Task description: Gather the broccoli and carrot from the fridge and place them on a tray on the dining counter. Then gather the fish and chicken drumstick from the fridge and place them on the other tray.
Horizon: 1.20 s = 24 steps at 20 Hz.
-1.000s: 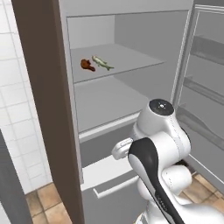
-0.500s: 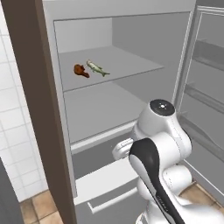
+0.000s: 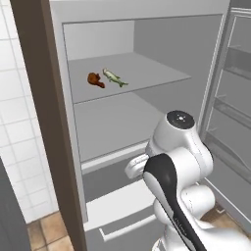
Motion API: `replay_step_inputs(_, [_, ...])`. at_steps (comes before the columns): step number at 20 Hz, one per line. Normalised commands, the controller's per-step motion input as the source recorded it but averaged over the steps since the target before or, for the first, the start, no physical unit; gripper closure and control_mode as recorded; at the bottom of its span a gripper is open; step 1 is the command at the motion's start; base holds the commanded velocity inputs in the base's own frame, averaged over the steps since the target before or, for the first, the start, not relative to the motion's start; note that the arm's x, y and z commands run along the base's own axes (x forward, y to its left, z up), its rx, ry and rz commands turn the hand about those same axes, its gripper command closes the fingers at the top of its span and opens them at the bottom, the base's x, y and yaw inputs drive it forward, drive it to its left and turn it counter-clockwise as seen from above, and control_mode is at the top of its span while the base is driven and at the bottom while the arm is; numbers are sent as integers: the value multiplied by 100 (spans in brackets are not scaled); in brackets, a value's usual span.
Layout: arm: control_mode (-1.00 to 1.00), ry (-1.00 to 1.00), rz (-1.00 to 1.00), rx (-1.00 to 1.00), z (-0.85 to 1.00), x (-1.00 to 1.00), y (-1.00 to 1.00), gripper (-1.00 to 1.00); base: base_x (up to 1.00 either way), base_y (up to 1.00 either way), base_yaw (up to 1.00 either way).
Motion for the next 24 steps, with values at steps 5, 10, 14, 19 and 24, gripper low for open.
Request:
replay_step_inputs(5, [100,0,0,0,0,0,0,-100,57,0,21])
replay_step_inputs(10, [100,0,0,0,0,0,0,-100,10,1,9])
replay_step_inputs(14, [-100,-11,-2,-3,26,0,5,-100,0,0,0])
replay_step_inputs(19, [-100,-27,-5,-9,91,2,0,-100,0,0,0])
replay_step_inputs(24, [-100,-26,-1,-2,87,7,-6,-100,0,0,0])
